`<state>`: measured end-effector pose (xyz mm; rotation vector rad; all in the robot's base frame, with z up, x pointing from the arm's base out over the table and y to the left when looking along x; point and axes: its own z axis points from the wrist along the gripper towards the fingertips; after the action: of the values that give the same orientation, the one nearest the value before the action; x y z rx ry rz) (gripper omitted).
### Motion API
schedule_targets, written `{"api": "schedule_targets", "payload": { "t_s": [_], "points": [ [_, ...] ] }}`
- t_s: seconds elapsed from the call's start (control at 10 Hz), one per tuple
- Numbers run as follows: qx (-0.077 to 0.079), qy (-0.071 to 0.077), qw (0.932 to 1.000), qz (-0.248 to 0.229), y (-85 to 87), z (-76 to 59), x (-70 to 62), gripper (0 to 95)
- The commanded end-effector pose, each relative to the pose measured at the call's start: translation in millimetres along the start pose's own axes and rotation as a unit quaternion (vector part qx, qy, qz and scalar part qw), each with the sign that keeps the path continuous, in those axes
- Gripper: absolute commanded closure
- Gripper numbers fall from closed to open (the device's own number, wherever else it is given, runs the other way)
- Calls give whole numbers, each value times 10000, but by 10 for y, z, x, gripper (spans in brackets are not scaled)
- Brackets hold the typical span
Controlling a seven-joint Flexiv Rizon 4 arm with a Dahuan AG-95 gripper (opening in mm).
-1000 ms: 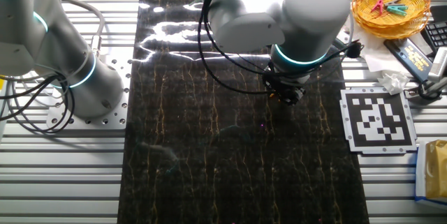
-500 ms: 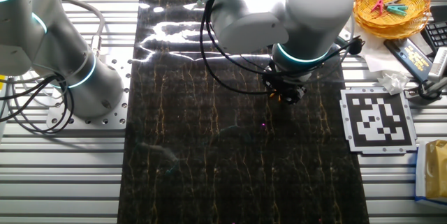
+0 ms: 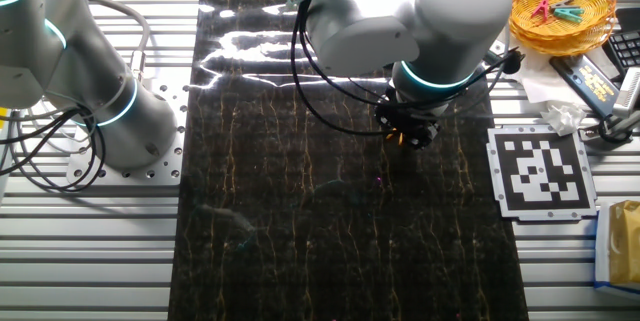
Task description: Use a clamp
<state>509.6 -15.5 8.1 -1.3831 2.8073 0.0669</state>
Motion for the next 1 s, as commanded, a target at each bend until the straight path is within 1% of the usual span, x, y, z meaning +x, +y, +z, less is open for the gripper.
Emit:
{"api": "schedule_targets", "payload": {
  "t_s": [0.1,1.0],
  "points": [
    [-21,28,10000,-28,3,-4,-3,570],
    [-8,66,10000,-15,3,-5,-3,570]
  ]
}}
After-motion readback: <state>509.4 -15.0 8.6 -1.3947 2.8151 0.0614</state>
